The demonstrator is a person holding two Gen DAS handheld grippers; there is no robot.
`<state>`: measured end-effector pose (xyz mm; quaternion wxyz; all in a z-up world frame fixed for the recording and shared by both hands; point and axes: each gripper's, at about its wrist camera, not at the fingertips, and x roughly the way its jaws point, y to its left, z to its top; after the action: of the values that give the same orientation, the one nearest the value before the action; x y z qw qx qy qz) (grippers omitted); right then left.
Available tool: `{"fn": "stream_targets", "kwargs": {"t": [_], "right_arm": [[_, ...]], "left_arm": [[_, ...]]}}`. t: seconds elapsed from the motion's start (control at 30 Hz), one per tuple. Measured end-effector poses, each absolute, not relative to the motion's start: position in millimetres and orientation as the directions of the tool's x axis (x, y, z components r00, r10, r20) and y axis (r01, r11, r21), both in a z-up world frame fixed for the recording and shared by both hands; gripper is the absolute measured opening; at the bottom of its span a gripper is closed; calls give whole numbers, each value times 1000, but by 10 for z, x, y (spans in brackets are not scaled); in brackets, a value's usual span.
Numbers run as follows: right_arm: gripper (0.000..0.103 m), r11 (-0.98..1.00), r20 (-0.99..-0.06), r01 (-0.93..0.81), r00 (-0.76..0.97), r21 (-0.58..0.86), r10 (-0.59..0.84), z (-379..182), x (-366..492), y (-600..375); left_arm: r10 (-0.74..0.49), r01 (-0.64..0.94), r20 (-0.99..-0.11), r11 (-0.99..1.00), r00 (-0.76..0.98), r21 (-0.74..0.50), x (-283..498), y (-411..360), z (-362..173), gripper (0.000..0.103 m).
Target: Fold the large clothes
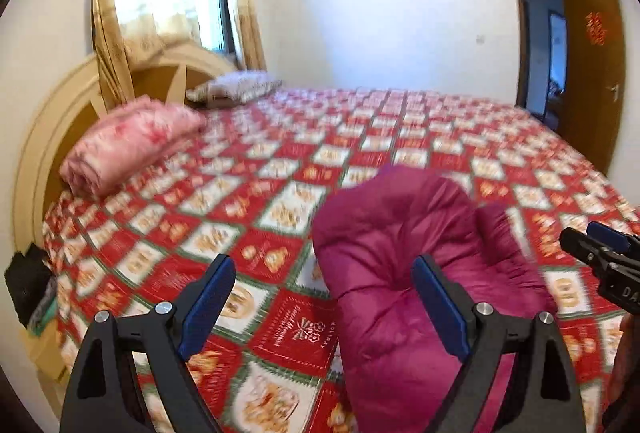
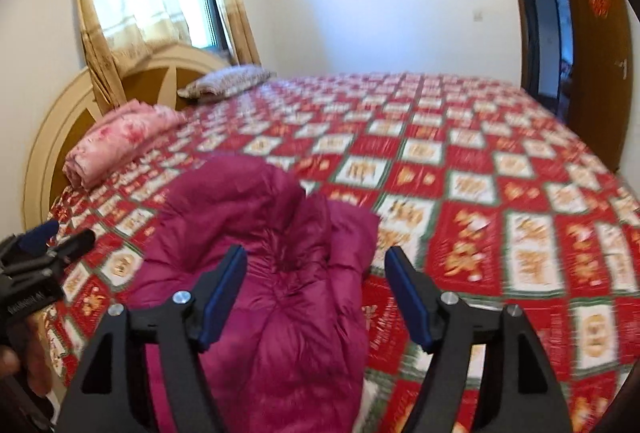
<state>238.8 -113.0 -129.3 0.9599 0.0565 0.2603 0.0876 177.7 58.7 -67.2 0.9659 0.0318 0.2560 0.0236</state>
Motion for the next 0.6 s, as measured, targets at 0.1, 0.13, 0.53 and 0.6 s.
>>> {"fn": "stream_targets", "kwargs": {"t": [0.1,0.13,0.53,0.6], "right_arm": [[84,981,-427,-129,886,144,179,-1054,2037,-1168],[85,982,-406,-121,898,144,170,-994,1930,-1173],[86,983,-319,-136,932,127,170,-664,1510,-1126],[86,983,-317,-135,933,126,169,-667,1466,-1139]], "left_arm": [[52,-18,-423,996,905,84,1400,574,-378,91],[49,-18,-409,997,911,80,1329,576,-320,91],[26,6,-359,996,933,88,1003,476,-123,91],[22,8,-359,997,933,83,996,489,-117,91]]}}
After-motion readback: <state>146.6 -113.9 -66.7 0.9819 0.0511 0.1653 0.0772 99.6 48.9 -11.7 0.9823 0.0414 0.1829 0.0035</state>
